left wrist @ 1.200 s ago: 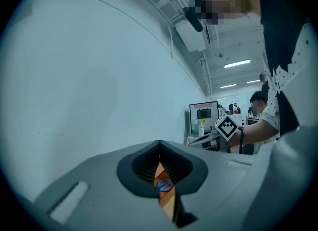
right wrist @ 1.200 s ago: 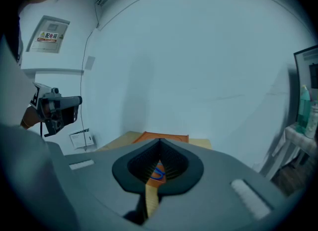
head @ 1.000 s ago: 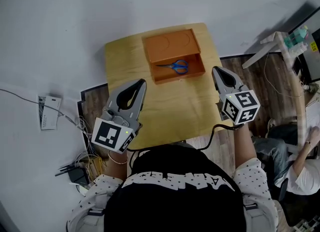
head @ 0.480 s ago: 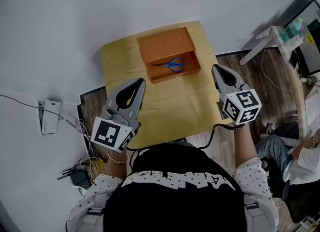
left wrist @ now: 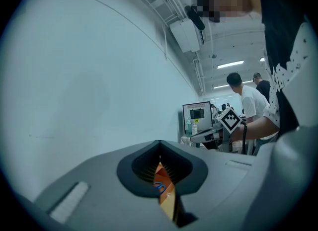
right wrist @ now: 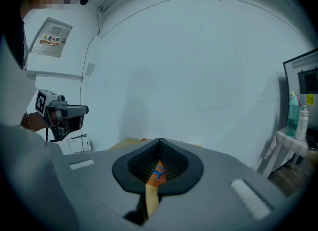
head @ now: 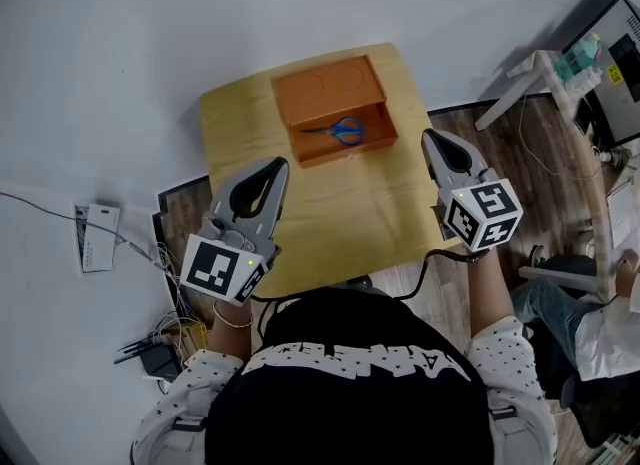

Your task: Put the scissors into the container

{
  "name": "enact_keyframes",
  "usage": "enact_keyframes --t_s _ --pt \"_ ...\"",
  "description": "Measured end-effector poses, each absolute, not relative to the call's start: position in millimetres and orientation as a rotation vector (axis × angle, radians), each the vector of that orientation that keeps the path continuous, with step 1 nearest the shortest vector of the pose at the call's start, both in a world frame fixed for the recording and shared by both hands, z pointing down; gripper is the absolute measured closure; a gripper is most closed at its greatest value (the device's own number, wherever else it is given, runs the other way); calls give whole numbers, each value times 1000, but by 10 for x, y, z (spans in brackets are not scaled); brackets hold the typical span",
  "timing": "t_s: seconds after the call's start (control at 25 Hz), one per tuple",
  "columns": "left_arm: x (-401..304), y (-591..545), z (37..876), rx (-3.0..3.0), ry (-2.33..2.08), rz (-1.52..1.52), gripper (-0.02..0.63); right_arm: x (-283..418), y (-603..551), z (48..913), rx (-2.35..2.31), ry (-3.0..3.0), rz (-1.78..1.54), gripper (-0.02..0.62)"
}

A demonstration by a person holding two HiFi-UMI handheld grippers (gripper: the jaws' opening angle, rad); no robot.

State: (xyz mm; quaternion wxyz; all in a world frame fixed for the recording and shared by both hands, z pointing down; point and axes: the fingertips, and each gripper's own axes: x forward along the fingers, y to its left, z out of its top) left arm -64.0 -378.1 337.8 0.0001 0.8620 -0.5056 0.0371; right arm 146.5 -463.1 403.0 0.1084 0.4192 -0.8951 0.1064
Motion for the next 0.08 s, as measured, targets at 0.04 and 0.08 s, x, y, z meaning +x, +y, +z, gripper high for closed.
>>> enact_keyframes --t_s 0.04,0.08 --pt "-636 -3773 3378 2707 -1589 118 606 1470 -4622 4027 1232 -2633 311 583" --pt "-633 -3764 3379 2706 -1589 120 605 1475 -4612 4023 1231 -2633 310 583"
